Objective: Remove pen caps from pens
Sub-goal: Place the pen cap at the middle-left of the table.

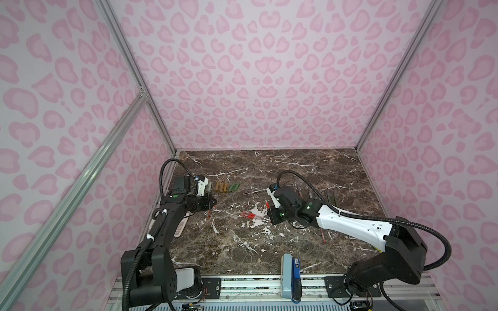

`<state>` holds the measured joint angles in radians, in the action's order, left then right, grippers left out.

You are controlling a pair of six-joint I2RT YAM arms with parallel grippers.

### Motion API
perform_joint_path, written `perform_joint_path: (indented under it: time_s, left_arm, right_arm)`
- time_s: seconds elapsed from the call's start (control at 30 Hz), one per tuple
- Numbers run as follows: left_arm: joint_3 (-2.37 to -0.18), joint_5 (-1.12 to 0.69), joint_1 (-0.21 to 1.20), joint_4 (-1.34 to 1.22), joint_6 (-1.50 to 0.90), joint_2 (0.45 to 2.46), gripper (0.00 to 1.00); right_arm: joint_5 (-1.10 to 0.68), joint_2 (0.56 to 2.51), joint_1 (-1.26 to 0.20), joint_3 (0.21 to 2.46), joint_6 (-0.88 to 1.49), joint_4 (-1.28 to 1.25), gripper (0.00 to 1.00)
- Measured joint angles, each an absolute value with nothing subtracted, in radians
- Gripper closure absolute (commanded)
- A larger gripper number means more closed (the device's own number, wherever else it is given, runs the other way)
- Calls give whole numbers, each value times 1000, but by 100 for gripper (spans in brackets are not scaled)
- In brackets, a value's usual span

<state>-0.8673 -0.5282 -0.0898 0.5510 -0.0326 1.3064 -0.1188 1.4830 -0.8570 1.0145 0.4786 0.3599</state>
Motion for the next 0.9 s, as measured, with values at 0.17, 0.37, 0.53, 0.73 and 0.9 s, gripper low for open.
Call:
perform_joint_path:
  time_s: [0.17,0.37,0.53,0.73,0.9]
  left_arm:
    - [-853,-497,-75,561,-10,1354,97]
    - [-861,-461,-49,586,20,1430,97]
    - [-881,-430,-23,598,25,1491,97]
    - [-905,-382,-3,604,14,1570,97]
    - [-923,-339,2,604,-1,1605,96]
  right_arm:
    - [-97,1388,-796,935,483,392,100]
    - [-76,1329,-733,862,498,436,100]
    - [-64,1302,-673,806,511,482,100]
    - [-47,1296,-595,740,510,518,100]
    - [-49,1293,-541,697,490,517,100]
